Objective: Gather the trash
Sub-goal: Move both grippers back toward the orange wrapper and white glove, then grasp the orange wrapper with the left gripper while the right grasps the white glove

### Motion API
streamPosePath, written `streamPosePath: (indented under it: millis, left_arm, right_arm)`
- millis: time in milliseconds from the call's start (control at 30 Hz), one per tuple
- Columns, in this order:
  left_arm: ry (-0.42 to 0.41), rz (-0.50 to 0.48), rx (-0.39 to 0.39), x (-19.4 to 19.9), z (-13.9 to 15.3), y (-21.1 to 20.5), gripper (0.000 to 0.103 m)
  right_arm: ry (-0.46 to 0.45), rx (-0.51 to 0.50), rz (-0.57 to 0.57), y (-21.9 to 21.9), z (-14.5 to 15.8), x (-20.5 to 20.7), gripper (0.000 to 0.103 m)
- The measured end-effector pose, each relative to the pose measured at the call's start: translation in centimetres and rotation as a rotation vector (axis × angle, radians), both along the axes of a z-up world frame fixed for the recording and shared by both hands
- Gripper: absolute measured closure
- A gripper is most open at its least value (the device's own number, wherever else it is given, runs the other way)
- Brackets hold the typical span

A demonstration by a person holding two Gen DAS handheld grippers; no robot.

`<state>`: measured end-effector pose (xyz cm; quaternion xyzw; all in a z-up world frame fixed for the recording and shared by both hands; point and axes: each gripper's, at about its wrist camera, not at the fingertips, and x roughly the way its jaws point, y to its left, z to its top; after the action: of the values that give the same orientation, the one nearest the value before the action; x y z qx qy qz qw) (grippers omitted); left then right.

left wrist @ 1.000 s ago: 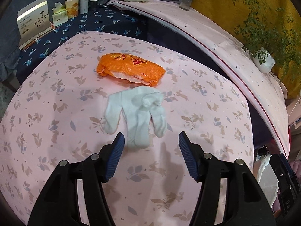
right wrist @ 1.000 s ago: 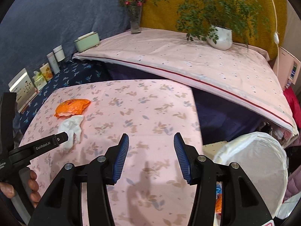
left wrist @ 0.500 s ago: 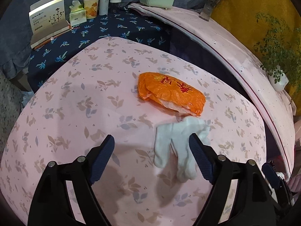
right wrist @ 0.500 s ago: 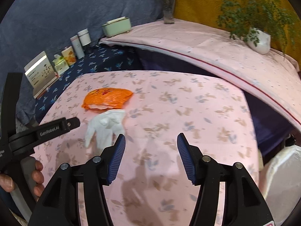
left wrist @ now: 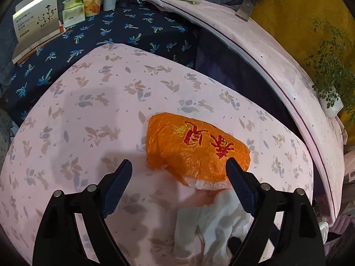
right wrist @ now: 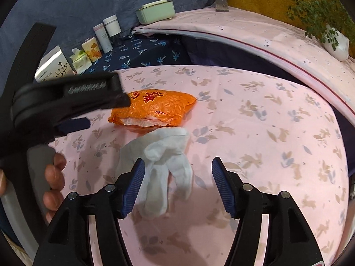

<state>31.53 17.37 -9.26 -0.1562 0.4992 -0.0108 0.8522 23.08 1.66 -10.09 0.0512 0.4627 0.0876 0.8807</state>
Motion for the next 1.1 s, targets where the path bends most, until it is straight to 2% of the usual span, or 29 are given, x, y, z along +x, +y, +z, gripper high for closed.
streamPosePath:
  millis: [133,300,333,400,467,500,533,600,667,867,1100]
  left_arm:
    - [0.029,-0.024,-0.009,2.2,-1.3,-0.6,0.021]
    - [0.048,-0.070,-0.016,3.0,-2.4,-1.3,0.025]
    - [0.048,-0.078,-0.012,3.0,-2.5,-1.4,0.028]
    - [0.041,-0.088,-0.003,2.8,-2.6,-1.7,0.035]
    - [0.034,-0.099,-0.003,2.6,-2.6,-1.8,0.048]
    - [0.034,-0.103,-0.007,2.5,-2.6,-1.8,0.051]
    - [0.032,-0.106,-0.011,2.3,-2.6,-1.8,0.057]
    - [0.028,-0.116,-0.011,2.0,-2.5,-2.0,0.062]
    - [0.020,-0.135,-0.007,1.6,-2.4,-2.3,0.074]
    - [0.017,-0.174,0.003,-0.1,-2.2,-3.9,0.080]
    - [0.031,-0.202,-0.016,-3.0,-1.9,-5.9,0.082]
  right_arm:
    - [0.013,-0.012,-0.011,0.7,-1.2,1.2,0.042]
    - [0.039,-0.005,-0.019,0.5,-2.5,1.9,0.044]
    - [0.044,-0.009,-0.014,0.5,-2.7,1.9,0.051]
    - [0.033,-0.028,-0.009,0.7,-2.8,1.9,0.058]
    - [0.032,-0.032,0.008,0.9,-2.9,1.9,0.068]
    - [0.033,-0.030,0.012,1.0,-2.9,1.9,0.075]
    - [0.032,-0.031,0.011,1.0,-2.8,1.9,0.076]
    - [0.030,-0.029,0.011,0.9,-2.9,1.8,0.080]
    - [0.032,-0.021,0.004,0.6,-2.8,1.5,0.083]
    - [0.043,-0.010,-0.040,-1.3,-2.6,0.0,0.088]
    - [0.034,-0.013,-0.114,-4.8,-1.3,-2.4,0.089]
